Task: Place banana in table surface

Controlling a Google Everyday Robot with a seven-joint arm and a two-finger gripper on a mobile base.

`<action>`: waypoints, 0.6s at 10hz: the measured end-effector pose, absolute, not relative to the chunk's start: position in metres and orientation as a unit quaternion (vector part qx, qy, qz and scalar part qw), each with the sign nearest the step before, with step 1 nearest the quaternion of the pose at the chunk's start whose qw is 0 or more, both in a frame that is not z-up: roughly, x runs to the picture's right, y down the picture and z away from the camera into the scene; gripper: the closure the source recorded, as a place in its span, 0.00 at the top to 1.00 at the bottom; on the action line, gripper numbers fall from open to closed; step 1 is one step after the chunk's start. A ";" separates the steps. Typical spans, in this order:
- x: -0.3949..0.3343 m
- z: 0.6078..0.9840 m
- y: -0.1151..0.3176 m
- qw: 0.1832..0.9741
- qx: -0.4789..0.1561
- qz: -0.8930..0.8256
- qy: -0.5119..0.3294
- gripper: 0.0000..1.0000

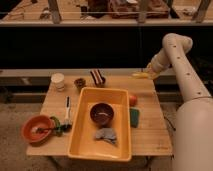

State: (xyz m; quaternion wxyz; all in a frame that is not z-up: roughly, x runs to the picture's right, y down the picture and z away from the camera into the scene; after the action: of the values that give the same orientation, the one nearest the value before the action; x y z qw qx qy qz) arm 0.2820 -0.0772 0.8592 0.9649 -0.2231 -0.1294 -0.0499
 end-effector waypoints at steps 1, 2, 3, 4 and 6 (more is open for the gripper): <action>0.285 0.868 -0.073 0.964 -0.227 -0.048 -0.126 0.31; 0.285 0.866 -0.074 0.965 -0.226 -0.048 -0.126 0.31; 0.286 0.867 -0.073 0.965 -0.227 -0.047 -0.126 0.31; 0.286 0.867 -0.073 0.965 -0.227 -0.047 -0.126 0.31; 0.285 0.867 -0.073 0.965 -0.227 -0.048 -0.126 0.31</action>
State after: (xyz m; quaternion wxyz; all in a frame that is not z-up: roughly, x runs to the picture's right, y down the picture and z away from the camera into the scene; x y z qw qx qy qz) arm 0.2847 -0.0735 0.8670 0.9646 -0.2268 -0.1259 -0.0480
